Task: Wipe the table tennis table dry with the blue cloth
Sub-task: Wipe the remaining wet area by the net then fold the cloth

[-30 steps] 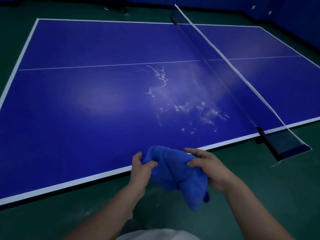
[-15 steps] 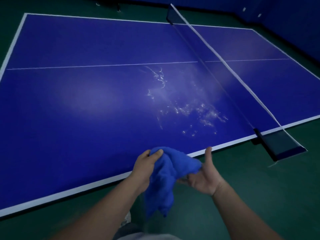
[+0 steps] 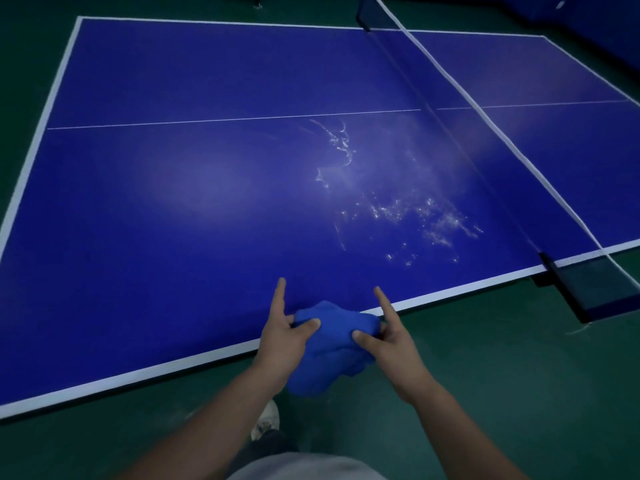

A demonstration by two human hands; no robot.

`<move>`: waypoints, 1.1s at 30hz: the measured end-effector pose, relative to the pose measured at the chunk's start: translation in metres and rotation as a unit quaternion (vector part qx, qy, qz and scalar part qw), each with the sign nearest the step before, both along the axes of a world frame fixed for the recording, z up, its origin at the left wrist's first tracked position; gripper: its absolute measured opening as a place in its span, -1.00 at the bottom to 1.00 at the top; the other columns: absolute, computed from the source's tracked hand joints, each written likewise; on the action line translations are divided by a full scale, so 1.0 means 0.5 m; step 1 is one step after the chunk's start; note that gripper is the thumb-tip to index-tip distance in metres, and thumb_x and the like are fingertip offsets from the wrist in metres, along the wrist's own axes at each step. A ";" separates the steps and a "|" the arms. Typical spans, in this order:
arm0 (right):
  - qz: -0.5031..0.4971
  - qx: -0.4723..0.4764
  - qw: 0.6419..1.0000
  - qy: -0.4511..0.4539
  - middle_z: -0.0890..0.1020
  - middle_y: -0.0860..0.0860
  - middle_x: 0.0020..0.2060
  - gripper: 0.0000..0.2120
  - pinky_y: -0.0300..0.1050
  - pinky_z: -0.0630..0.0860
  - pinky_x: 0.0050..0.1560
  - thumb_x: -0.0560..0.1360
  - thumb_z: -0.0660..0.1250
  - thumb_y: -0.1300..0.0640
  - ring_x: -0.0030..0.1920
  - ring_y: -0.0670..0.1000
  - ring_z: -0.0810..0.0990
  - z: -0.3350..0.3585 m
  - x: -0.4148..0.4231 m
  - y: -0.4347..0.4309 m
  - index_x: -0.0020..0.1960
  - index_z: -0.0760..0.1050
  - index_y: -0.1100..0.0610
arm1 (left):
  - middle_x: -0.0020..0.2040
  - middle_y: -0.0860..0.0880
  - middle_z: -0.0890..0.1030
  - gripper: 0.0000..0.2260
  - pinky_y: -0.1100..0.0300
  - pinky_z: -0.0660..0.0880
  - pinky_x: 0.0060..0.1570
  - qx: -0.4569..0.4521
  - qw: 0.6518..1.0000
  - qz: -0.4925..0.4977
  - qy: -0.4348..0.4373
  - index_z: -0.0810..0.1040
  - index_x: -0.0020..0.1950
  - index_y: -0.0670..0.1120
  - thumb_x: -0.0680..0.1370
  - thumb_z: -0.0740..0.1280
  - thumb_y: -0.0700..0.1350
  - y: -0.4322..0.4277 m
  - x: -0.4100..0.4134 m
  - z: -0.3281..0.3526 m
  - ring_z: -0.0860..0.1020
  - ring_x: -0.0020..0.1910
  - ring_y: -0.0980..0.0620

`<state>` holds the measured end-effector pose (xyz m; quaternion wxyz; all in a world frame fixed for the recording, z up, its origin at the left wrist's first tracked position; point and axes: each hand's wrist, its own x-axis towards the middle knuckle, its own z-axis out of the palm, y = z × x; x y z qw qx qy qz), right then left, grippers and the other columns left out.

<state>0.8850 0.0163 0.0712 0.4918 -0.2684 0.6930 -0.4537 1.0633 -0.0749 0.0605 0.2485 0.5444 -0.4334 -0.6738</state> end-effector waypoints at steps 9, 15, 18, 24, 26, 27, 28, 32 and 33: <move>0.214 0.079 0.940 0.254 0.44 -0.08 0.12 -0.59 -0.52 0.39 -0.10 0.48 0.48 0.22 0.12 -0.03 0.51 0.013 -0.001 -0.038 0.30 0.57 0.02 | -0.02 0.07 0.48 -0.76 0.21 0.46 -0.05 -0.213 0.921 -0.244 -0.217 0.63 0.13 0.07 0.51 0.44 -0.18 -0.018 0.056 -0.008 0.51 -0.07 0.10; 0.157 0.019 0.968 0.197 0.52 -0.17 0.14 -0.84 -0.15 0.51 0.08 0.43 0.56 0.09 0.14 -0.17 0.51 0.002 0.008 -0.070 -0.09 0.59 -0.01 | -0.24 0.02 0.50 -0.83 0.33 0.34 -0.31 -0.166 0.956 -0.186 -0.156 0.52 -0.17 -0.08 0.54 0.44 -0.06 -0.043 0.090 -0.020 0.41 -0.32 0.17; 0.195 0.037 0.970 0.137 0.58 -0.09 -0.20 -0.73 -0.15 0.49 -0.23 0.41 0.56 0.15 -0.25 -0.10 0.52 -0.022 0.045 -0.081 -0.08 0.47 0.07 | -0.30 0.03 0.53 -0.88 0.32 0.36 -0.36 -0.139 0.961 -0.165 -0.175 0.53 -0.11 -0.05 0.56 0.43 -0.08 -0.047 0.125 -0.037 0.42 -0.39 0.20; 0.142 0.059 0.979 0.135 0.62 -0.10 0.03 -0.71 -0.38 0.48 -0.19 0.50 0.49 0.07 -0.01 -0.09 0.62 -0.077 0.129 -0.194 0.16 0.47 0.00 | -0.13 0.06 0.63 -0.85 0.33 0.47 -0.26 -0.087 0.980 -0.043 -0.176 0.57 0.00 -0.04 0.52 0.50 -0.08 -0.106 0.193 -0.079 0.60 -0.16 0.15; 0.144 0.072 0.962 0.219 0.53 -0.02 0.28 -0.51 -0.23 0.49 0.08 0.51 0.48 0.02 0.26 0.04 0.51 -0.103 0.143 -0.243 0.39 0.41 0.03 | 0.13 0.04 0.58 -0.60 0.19 0.52 0.02 -0.063 0.979 -0.026 -0.191 0.50 0.27 -0.04 0.49 0.53 -0.05 -0.149 0.205 -0.091 0.58 0.11 0.02; 0.141 0.076 0.942 0.295 0.43 0.04 0.41 -0.40 -0.07 0.44 0.26 0.52 0.46 -0.02 0.39 0.10 0.40 -0.126 0.151 -0.268 0.49 0.35 0.06 | 0.25 0.02 0.50 -0.47 0.12 0.49 0.15 -0.059 0.970 -0.041 -0.233 0.42 0.41 -0.04 0.49 0.52 -0.02 -0.169 0.216 -0.103 0.52 0.22 0.00; 0.152 0.070 0.913 0.372 0.33 0.09 0.50 -0.37 0.09 0.36 0.38 0.55 0.41 -0.08 0.48 0.16 0.29 -0.141 0.157 -0.287 0.54 0.31 0.06 | 0.34 -0.02 0.44 -0.42 0.08 0.45 0.24 -0.073 0.953 -0.068 -0.285 0.37 0.48 -0.04 0.52 0.49 -0.01 -0.184 0.222 -0.112 0.47 0.30 -0.02; 0.403 0.013 0.764 0.503 0.17 -0.01 0.60 -0.43 0.33 -0.01 0.52 0.63 -0.04 -0.30 0.59 0.21 0.01 -0.248 0.242 -0.316 0.55 0.30 -0.12 | 0.54 -0.07 0.29 -0.54 0.06 0.30 0.44 -0.151 0.885 -0.181 -0.400 0.36 0.51 -0.02 0.63 0.32 -0.01 -0.188 0.254 -0.156 0.28 0.49 -0.05; 0.436 0.008 0.729 0.527 0.21 -0.03 0.59 -0.42 0.36 -0.06 0.50 0.62 -0.10 -0.32 0.59 0.20 0.01 -0.276 0.261 -0.310 0.54 0.31 -0.15 | 0.58 -0.06 0.21 -0.54 0.04 0.25 0.48 -0.150 0.870 -0.211 -0.419 0.33 0.54 0.00 0.64 0.28 0.00 -0.179 0.256 -0.167 0.19 0.55 -0.05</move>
